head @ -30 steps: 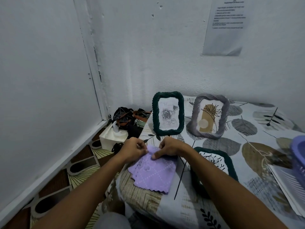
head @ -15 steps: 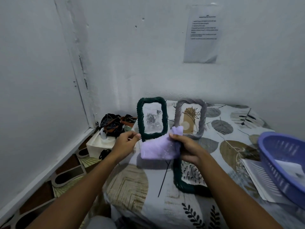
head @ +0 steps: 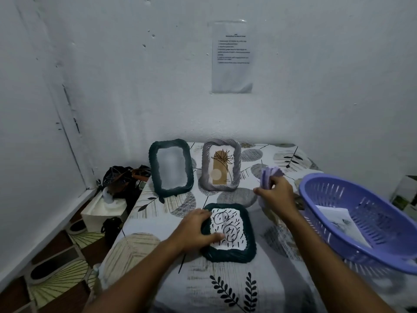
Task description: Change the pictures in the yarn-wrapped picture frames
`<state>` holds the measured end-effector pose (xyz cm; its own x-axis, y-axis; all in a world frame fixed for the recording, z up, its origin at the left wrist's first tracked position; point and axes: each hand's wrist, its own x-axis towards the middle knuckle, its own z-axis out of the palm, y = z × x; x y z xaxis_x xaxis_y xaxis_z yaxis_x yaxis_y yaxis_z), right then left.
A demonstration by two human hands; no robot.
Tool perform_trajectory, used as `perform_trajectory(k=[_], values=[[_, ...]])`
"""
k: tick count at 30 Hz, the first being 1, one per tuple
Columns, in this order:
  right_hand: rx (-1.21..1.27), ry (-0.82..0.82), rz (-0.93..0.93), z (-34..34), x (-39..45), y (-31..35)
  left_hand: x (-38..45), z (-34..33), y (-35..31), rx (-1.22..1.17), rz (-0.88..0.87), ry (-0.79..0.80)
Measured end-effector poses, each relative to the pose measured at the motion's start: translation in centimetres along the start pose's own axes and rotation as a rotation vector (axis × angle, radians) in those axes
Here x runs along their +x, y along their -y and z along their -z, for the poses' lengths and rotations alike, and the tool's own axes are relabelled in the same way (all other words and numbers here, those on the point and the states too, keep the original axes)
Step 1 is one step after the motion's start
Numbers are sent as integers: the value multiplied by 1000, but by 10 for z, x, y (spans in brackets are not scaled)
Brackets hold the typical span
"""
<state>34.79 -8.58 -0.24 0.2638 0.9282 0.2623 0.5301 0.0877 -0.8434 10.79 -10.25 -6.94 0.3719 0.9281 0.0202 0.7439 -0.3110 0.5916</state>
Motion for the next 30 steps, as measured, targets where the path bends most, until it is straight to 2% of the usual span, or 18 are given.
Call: perform_trajectory(k=[2,5,10,13,23,30], values=[[-174,123,-45,-12,4,-12,-6,-11,0,104,26,42],[-272,260,-10,-30,3,-21,-15,-26,4,188,23,30],[-272,284,35,-50,6,-22,-13,-26,5,242,40,34],[-280,358,80,-58,6,-27,-14,-23,5,279,32,54],[-673,658,274,-73,14,-35,-16,-17,16,346,-29,103],[-777,705,377,-80,13,-37,-15,-20,18,334,-46,68]])
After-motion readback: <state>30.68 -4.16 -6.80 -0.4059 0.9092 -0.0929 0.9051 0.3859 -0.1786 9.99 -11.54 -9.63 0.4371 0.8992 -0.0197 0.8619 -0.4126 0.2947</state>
